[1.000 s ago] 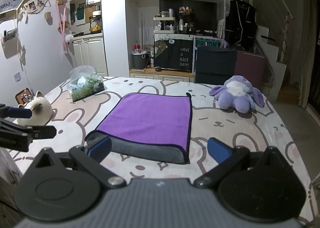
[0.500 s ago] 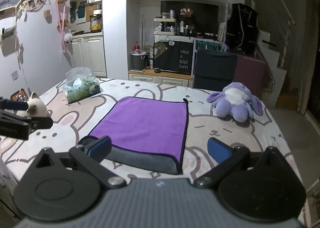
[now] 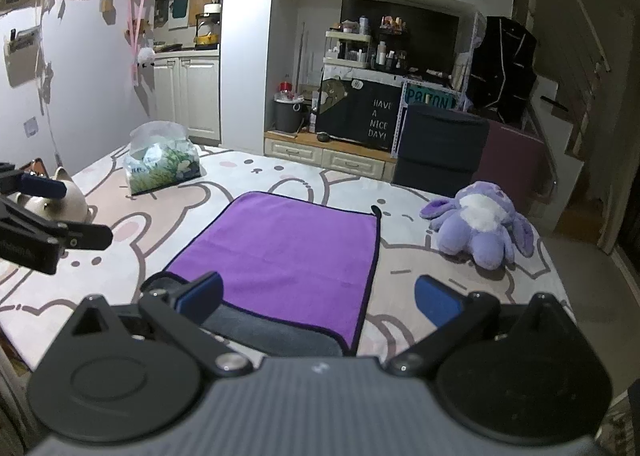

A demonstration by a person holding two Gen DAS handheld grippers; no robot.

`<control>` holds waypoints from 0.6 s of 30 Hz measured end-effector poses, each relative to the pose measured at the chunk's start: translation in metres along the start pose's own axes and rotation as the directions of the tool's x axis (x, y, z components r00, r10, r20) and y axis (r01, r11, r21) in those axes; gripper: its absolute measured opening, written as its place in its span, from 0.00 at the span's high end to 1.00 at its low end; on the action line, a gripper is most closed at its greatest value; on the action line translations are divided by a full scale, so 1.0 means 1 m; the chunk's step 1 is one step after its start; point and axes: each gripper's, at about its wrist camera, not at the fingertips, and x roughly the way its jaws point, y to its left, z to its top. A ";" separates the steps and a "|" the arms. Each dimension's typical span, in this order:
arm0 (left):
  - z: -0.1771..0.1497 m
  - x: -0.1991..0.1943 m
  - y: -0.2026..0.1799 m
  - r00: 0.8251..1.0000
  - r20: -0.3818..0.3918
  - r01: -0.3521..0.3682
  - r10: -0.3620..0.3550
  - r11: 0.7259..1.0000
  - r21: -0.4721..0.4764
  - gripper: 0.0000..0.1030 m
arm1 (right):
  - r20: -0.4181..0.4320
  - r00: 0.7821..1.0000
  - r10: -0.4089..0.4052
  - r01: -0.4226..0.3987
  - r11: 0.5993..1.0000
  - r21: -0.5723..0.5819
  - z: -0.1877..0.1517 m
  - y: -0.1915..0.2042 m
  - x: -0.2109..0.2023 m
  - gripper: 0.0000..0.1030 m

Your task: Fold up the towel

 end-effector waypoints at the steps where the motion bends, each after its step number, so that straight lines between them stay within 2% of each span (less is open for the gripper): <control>1: 0.000 0.003 0.000 1.000 -0.004 0.004 -0.004 1.000 -0.004 0.00 | -0.008 1.000 0.002 -0.002 1.000 -0.002 0.000 0.000 0.003 0.01; 9: -0.008 0.027 -0.001 0.999 -0.002 0.033 -0.033 0.999 0.037 0.00 | -0.091 0.994 0.053 -0.056 0.998 -0.027 -0.001 -0.003 0.028 0.00; 12: -0.012 0.041 0.001 0.998 -0.025 0.052 -0.051 0.998 0.045 0.00 | -0.117 0.991 0.065 -0.067 0.998 -0.015 -0.002 -0.006 0.039 0.00; 18: -0.017 0.065 0.013 0.994 -0.070 0.085 -0.086 0.996 -0.006 0.00 | -0.111 0.991 0.077 -0.079 0.997 -0.019 -0.006 -0.009 0.056 0.00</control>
